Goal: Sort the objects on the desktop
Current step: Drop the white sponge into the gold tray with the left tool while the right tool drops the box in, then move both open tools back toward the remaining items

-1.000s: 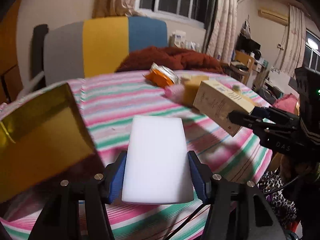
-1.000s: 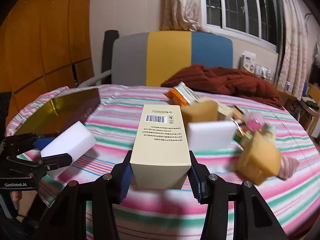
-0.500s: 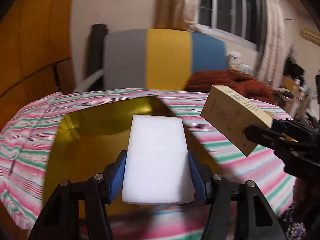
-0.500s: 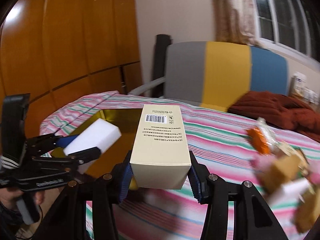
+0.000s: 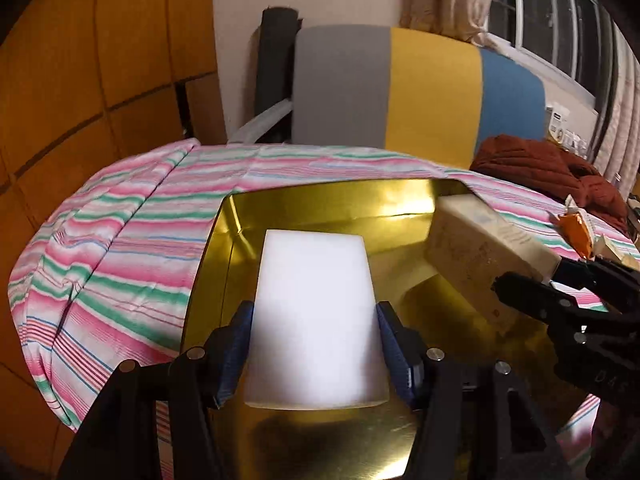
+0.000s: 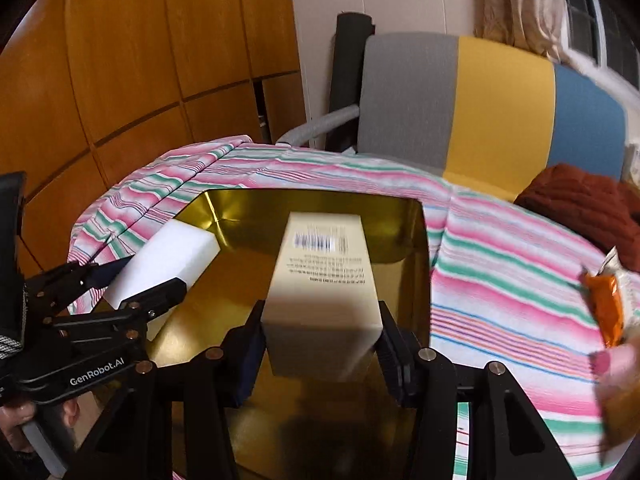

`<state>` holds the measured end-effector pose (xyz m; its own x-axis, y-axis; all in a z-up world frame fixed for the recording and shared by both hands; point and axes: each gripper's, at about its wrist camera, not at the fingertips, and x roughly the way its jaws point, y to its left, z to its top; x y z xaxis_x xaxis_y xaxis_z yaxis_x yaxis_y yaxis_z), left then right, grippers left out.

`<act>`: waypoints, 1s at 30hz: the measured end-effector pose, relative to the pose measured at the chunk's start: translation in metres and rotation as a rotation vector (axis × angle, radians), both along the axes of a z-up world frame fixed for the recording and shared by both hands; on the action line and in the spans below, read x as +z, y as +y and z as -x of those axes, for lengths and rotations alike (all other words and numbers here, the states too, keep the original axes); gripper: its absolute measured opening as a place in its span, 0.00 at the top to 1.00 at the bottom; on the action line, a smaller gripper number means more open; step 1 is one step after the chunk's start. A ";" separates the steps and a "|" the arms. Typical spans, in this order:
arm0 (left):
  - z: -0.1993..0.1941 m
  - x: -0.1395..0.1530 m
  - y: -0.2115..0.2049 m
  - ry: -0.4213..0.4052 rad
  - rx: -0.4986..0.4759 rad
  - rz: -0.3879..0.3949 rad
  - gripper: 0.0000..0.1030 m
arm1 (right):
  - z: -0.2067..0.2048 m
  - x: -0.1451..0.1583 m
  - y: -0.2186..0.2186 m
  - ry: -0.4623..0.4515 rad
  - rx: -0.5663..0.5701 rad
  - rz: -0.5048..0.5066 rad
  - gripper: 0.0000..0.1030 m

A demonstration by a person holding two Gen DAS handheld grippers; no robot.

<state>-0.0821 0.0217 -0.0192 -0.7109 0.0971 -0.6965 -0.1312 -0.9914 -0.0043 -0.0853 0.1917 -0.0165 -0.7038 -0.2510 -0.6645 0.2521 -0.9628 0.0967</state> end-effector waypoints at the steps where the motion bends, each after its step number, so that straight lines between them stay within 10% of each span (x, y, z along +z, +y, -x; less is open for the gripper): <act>1: 0.000 -0.001 -0.003 -0.003 0.004 -0.002 0.40 | -0.001 -0.001 0.001 0.004 0.001 0.001 0.43; 18: -0.019 0.022 -0.025 0.075 0.031 -0.105 0.37 | -0.065 0.019 0.059 0.124 -0.114 0.093 0.28; 30: -0.058 0.032 0.077 0.063 -0.318 -0.148 0.37 | -0.139 -0.001 0.203 0.133 -0.482 0.100 0.23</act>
